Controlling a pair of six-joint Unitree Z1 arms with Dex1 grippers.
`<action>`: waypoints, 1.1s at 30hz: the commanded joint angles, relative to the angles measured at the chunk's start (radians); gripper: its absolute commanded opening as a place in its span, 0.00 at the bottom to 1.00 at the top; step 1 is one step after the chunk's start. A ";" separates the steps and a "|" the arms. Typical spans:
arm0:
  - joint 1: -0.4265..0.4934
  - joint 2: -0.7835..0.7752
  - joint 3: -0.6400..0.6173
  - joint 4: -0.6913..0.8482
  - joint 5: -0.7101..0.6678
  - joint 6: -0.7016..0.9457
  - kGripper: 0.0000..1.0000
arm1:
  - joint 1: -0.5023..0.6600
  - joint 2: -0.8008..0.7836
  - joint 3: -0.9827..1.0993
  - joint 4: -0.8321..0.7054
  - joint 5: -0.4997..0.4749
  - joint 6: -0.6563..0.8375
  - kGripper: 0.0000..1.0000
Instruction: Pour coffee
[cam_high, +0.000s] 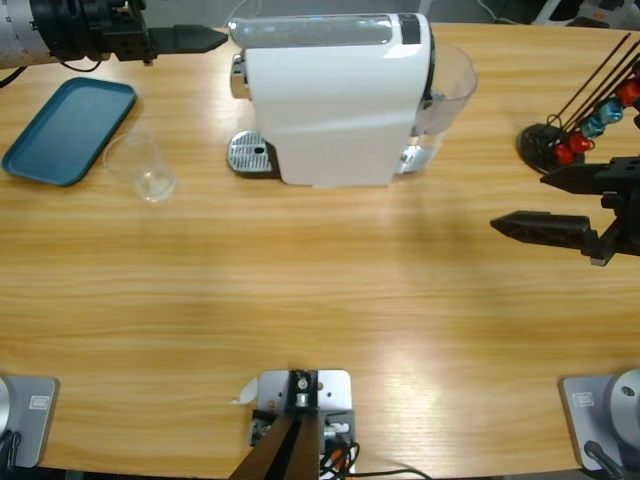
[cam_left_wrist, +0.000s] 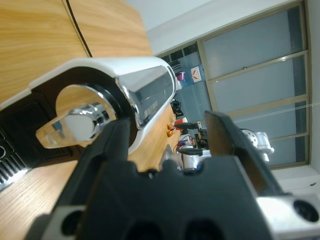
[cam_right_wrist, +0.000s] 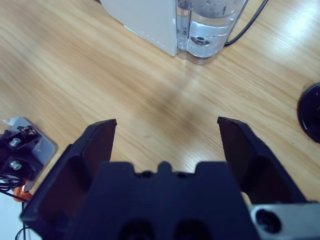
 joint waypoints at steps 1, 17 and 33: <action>-0.007 0.079 -0.008 -0.029 -0.025 -0.024 0.64 | -0.006 -0.013 0.033 -0.010 -0.013 0.004 0.88; -0.007 0.107 -0.016 -0.062 -0.055 -0.033 0.11 | -0.006 -0.010 0.033 -0.014 -0.009 0.005 0.76; 0.010 0.079 -0.027 -0.087 -0.077 -0.065 0.00 | -0.006 -0.007 0.033 -0.014 -0.004 0.005 0.71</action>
